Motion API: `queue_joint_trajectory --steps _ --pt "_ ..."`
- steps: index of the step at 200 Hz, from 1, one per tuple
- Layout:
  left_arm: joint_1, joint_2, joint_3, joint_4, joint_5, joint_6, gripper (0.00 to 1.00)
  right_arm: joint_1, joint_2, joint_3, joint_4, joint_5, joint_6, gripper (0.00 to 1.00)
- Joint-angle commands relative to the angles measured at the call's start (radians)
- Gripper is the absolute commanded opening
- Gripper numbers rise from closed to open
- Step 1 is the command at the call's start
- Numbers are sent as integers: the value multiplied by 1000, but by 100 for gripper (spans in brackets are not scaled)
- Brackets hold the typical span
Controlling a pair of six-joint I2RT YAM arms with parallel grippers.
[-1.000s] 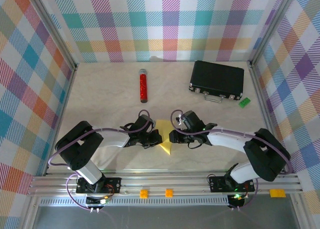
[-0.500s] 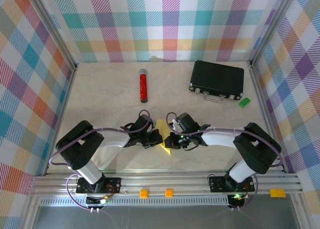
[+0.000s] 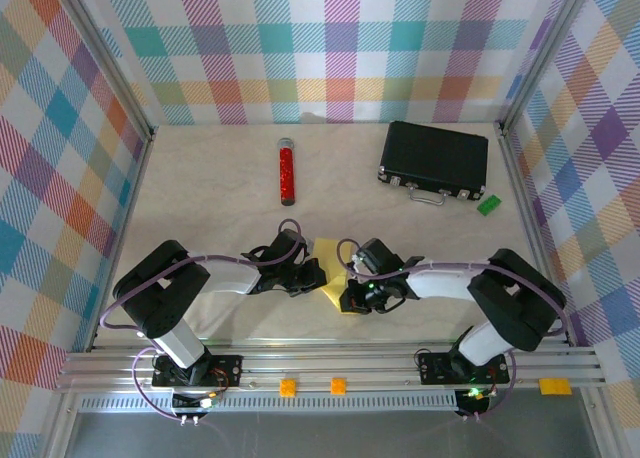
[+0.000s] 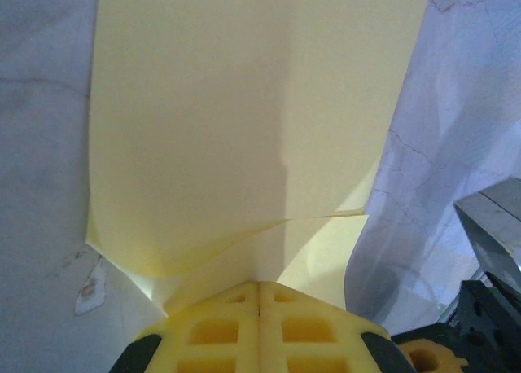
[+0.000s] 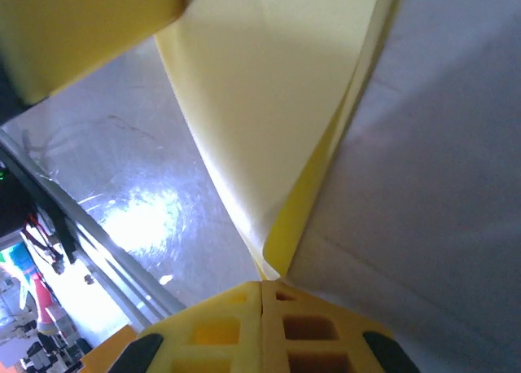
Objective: Fold a paper plane with a square sheet of paper (pick it up from the middle)
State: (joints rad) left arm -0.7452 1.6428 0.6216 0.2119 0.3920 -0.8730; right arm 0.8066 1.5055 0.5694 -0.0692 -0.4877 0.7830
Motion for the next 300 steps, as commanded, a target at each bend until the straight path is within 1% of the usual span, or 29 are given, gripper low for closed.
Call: queue_joint_trajectory --steps 1,26,47,71,102,123,162,191,208,226,258,279,300 --pt "-11 41 -22 -95 -40 19 0 7 -66 32 -23 -31 31 7" --pt "-11 37 -24 -92 -42 20 0 7 -80 91 -28 0 43 7" --pt "-11 41 -28 -86 -42 16 0 6 -18 156 -86 91 38 6" --pt "-10 40 -31 -85 -40 16 0 6 70 175 -20 58 61 6" --pt "-10 43 -28 -92 -47 24 0 8 117 118 26 33 73 6" --pt "-11 45 -18 -120 -59 39 0 8 93 54 17 35 70 6" --pt "-11 50 -29 -105 -59 31 0 9 -1 -43 -16 26 74 6" --pt "-11 54 -33 -89 -51 19 0 9 -85 -10 -60 46 73 7" --pt "-10 51 -32 -87 -49 17 0 9 -104 35 -62 55 71 6" --pt "-11 47 -34 -88 -53 16 0 8 -68 82 -35 54 74 6" --pt "-11 53 -33 -84 -50 18 0 16 73 134 55 25 96 5" --pt "-10 57 -40 -82 -56 15 0 28 134 120 66 38 102 5" --pt "-11 62 -37 -80 -54 16 0 33 147 60 90 37 114 5"
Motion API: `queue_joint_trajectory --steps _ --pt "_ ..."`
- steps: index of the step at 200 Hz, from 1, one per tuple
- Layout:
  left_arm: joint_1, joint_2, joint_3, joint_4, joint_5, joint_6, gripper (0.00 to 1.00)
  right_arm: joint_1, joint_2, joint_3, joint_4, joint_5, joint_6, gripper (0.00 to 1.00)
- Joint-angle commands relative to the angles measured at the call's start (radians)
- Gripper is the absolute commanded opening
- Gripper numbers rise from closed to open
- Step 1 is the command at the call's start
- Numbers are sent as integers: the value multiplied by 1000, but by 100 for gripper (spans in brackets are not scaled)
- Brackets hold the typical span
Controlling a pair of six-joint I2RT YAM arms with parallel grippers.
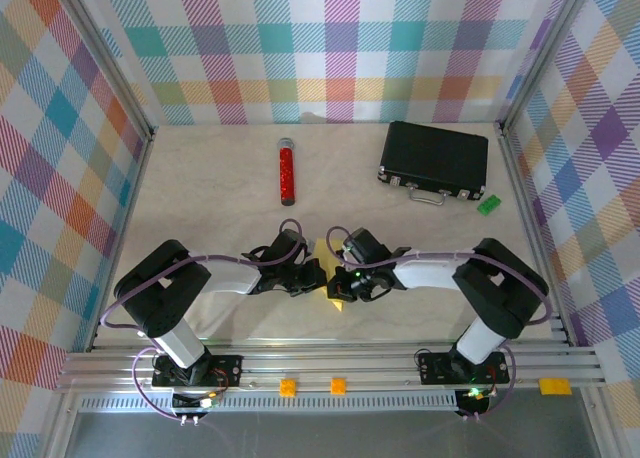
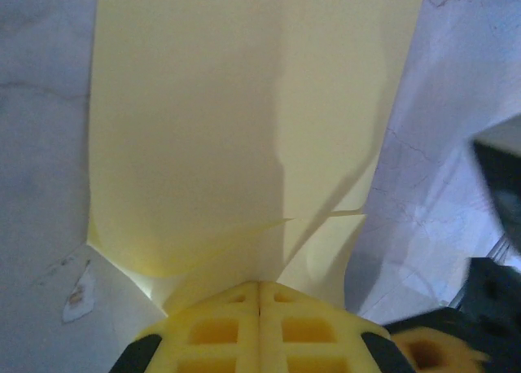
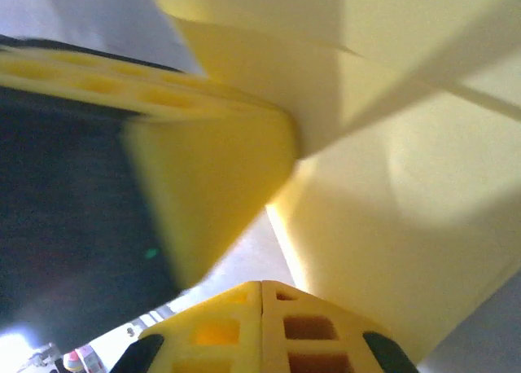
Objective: Fold a paper plane with a square sheet of paper (pick it up from the middle)
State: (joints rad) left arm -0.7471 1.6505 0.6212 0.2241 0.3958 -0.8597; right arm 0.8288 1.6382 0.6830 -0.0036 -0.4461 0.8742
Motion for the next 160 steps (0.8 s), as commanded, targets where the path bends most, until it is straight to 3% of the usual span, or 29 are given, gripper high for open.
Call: queue_joint_trajectory --steps 1,80,126,160 --pt "-9 54 -37 -91 -58 2 0 11 13 -57 23 -3 22 5" --pt "-8 66 -50 -61 -66 -23 0 18 -160 -227 -17 -14 22 6" --pt "-13 35 -86 -12 -66 -64 0 17 -316 -192 -47 24 18 8" --pt "-33 27 -97 23 -83 -94 0 -2 -217 -89 -28 49 20 6"
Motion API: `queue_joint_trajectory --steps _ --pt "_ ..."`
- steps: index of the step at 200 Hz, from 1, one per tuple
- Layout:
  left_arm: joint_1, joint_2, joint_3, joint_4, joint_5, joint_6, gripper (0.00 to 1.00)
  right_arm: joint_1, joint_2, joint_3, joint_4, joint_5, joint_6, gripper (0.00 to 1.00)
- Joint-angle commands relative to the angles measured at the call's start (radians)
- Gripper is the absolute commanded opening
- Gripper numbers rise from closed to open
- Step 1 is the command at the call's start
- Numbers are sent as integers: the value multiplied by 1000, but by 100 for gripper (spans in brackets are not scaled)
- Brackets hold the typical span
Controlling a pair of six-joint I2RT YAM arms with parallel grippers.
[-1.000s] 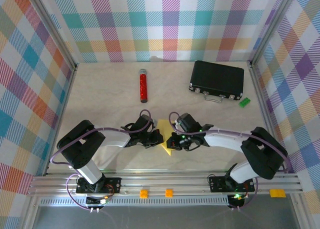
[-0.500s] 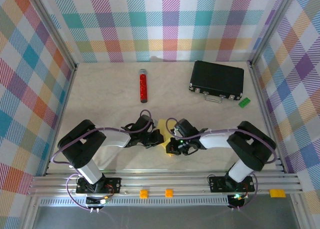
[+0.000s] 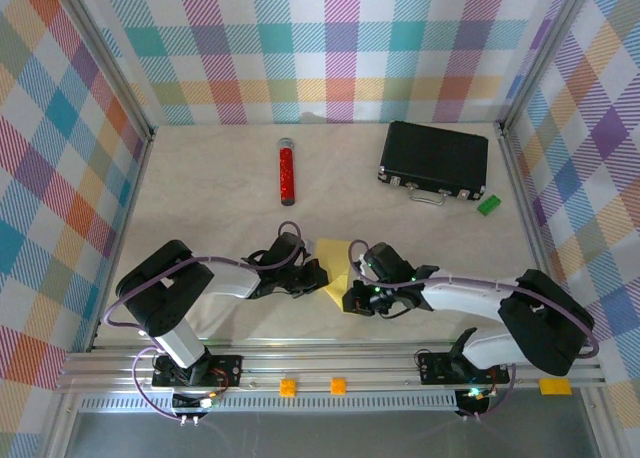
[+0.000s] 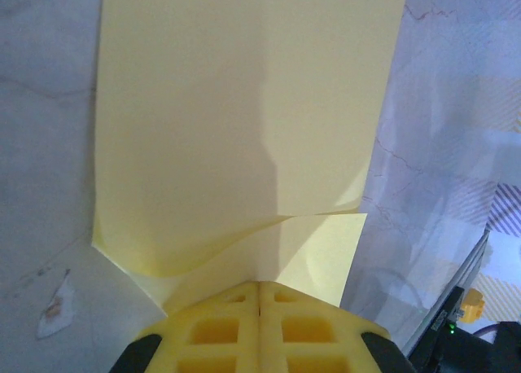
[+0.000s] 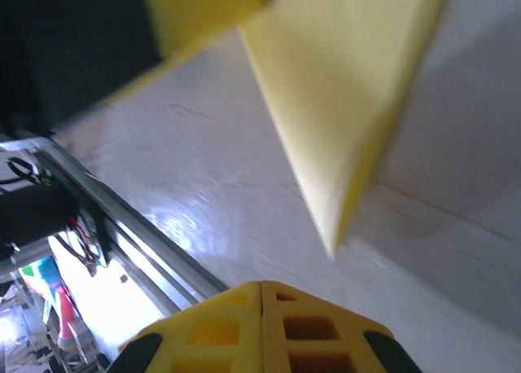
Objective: Fold a paper plane with a square sheet of paper (pick it up from the middle)
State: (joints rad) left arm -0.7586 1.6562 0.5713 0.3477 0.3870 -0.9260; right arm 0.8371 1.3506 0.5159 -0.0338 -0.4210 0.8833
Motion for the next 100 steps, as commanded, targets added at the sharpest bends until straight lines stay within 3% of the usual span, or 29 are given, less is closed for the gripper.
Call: queue_joint_trajectory --steps 1,41,100 --pt "-22 23 -47 -100 -74 -29 0 -10 76 83 4 24 11 5" --pt "-29 32 -55 -73 -72 -39 0 -26 233 155 17 26 -1 5" --pt "-30 29 -41 -94 -75 -21 0 -29 243 42 4 9 -1 4"
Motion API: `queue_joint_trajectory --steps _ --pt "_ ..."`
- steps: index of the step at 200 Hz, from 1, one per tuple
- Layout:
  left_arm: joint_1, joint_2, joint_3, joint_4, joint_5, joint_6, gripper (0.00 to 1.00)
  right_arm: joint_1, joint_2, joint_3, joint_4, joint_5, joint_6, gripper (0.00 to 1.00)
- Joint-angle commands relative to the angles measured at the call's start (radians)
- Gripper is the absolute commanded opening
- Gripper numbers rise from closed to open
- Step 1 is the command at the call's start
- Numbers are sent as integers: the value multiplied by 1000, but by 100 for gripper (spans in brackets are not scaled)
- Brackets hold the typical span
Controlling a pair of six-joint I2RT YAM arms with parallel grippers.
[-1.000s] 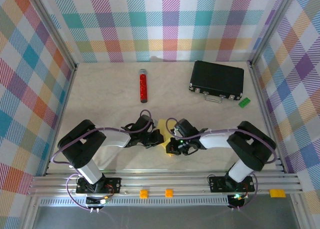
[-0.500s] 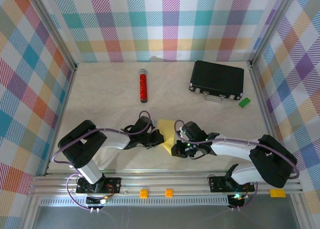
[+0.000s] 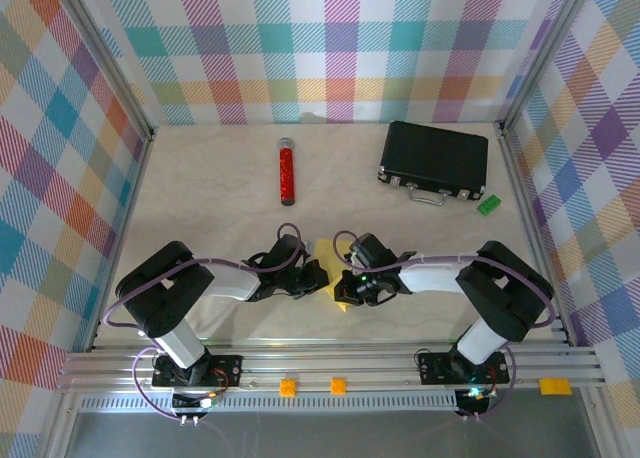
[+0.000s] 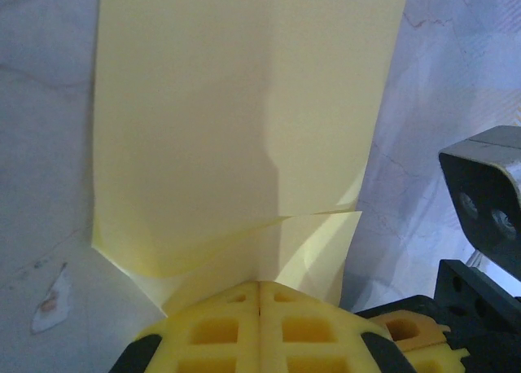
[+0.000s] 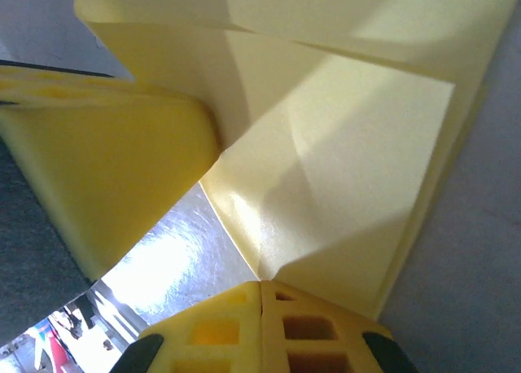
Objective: Fold a paper plane with a square sheet of paper (pick it up from the middle)
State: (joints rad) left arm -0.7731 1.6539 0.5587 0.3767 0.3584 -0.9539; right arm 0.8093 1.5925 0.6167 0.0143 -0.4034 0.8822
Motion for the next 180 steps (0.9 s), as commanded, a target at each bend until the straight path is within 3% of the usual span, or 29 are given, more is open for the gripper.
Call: queue_joint_trajectory --steps 1,46,85,180 --pt "-15 32 -28 -122 -46 6 0 -1 -1 -59 -42 -11 1 4" --pt "-15 35 -12 -141 -44 17 0 -25 -100 -11 -8 -18 2 5" --pt "-14 36 1 -154 -43 21 0 -38 -20 23 25 -77 -7 5" --pt "-20 -80 77 -208 -12 69 2 -29 11 -94 -17 1 3 2"
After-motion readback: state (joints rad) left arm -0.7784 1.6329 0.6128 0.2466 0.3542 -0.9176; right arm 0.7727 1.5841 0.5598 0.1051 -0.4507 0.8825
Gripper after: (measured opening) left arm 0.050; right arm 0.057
